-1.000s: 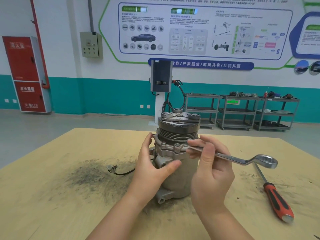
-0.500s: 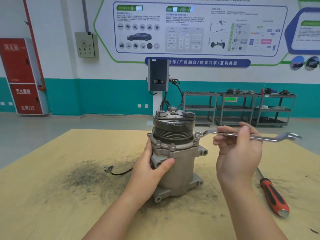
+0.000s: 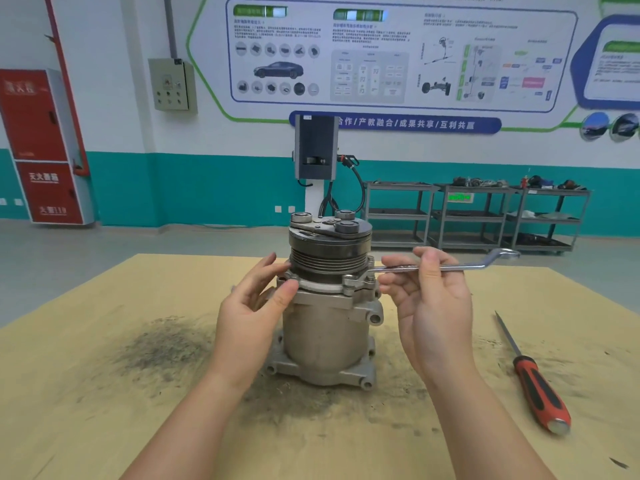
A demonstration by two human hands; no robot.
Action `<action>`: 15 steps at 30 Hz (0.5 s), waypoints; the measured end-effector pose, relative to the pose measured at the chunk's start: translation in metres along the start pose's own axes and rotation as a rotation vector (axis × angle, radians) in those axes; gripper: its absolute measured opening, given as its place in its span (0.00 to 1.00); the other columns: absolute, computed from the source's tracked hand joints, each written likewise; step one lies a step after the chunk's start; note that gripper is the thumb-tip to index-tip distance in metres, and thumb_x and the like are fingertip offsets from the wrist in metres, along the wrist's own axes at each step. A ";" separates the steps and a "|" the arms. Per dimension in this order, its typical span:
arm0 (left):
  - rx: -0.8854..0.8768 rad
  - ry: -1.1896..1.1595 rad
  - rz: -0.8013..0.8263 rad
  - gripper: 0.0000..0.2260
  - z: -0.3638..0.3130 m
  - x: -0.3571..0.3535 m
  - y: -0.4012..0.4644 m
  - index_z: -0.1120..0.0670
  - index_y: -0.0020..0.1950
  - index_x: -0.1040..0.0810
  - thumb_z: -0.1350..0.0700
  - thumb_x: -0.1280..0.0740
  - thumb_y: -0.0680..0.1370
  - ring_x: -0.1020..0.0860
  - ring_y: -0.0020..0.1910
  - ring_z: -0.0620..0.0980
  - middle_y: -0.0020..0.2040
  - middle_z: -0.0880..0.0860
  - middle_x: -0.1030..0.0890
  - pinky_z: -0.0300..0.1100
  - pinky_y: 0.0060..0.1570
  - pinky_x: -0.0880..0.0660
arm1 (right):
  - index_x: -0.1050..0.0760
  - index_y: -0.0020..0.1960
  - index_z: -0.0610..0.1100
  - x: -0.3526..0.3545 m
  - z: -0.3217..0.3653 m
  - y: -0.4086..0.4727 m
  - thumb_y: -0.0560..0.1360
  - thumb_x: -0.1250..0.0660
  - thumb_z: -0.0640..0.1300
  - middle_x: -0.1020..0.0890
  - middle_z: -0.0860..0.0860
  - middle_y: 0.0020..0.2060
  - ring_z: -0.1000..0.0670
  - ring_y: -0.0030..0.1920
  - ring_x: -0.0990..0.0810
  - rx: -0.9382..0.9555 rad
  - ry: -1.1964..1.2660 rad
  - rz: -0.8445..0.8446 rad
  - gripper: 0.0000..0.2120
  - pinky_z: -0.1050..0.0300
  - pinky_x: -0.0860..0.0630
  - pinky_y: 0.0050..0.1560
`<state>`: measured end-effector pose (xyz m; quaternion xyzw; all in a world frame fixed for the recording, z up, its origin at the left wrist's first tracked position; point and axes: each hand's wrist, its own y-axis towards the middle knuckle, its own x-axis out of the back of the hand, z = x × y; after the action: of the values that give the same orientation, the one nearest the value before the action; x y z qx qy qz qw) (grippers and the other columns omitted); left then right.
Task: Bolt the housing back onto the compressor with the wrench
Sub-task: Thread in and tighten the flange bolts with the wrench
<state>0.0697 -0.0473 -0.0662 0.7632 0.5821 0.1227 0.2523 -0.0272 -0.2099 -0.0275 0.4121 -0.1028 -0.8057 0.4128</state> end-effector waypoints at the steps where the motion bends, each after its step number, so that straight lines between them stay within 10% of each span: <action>1: 0.003 -0.014 0.003 0.10 -0.001 -0.004 -0.001 0.40 0.49 0.15 0.47 0.28 0.68 0.25 0.67 0.40 0.68 0.42 0.23 0.50 0.68 0.28 | 0.33 0.52 0.41 0.000 0.000 0.000 0.83 0.47 0.42 0.16 0.44 0.36 0.49 0.31 0.19 -0.001 -0.019 0.010 0.07 0.58 0.20 0.36; 11: 0.071 -0.171 -0.099 0.07 -0.001 -0.014 0.002 0.48 0.39 0.13 0.60 0.26 0.74 0.22 0.60 0.35 0.58 0.40 0.19 0.43 0.63 0.25 | 0.31 0.50 0.40 0.005 -0.001 0.011 0.84 0.48 0.41 0.18 0.46 0.32 0.51 0.29 0.21 -0.223 0.053 0.000 0.09 0.60 0.22 0.31; 15: 0.077 -0.186 -0.107 0.08 -0.002 -0.014 0.003 0.47 0.39 0.12 0.61 0.25 0.73 0.21 0.59 0.36 0.59 0.40 0.18 0.49 0.64 0.25 | 0.31 0.49 0.43 -0.004 -0.011 -0.009 0.84 0.46 0.40 0.18 0.45 0.33 0.48 0.28 0.22 0.070 -0.055 -0.121 0.07 0.58 0.23 0.31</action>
<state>0.0666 -0.0609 -0.0615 0.7483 0.6002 0.0152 0.2822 -0.0233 -0.1993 -0.0372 0.4096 -0.1172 -0.8362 0.3454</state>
